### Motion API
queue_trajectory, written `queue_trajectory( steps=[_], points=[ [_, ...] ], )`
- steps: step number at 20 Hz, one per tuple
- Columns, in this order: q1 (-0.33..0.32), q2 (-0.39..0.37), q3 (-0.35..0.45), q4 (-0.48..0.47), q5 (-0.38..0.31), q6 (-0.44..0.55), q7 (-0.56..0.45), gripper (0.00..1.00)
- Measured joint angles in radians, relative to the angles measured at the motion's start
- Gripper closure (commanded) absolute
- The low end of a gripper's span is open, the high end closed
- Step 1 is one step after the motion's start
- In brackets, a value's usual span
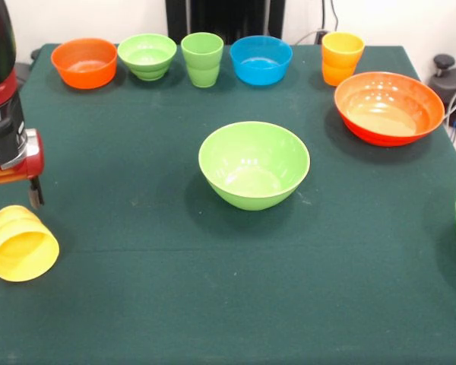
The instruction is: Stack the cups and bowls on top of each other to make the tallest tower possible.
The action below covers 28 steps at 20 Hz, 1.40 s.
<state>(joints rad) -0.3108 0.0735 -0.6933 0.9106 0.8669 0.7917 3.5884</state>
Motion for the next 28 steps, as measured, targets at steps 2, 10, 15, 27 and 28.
queue_trajectory(
  steps=[2, 10, 15, 27, 28],
  points=[
    [-0.004, -0.004, 0.01, 0.006, -0.012, -0.009, 0.0, 0.0],
    [-0.022, -0.006, 0.04, 0.012, -0.053, -0.024, 0.0, 0.0],
    [-0.037, -0.006, 0.051, 0.013, -0.063, -0.024, 0.0, 0.0],
    [-0.074, 0.012, 0.051, -0.028, -0.063, -0.023, 0.0, 0.0],
    [-0.076, 0.014, 0.05, -0.037, -0.063, -0.021, 0.0, 0.0]
  ],
)
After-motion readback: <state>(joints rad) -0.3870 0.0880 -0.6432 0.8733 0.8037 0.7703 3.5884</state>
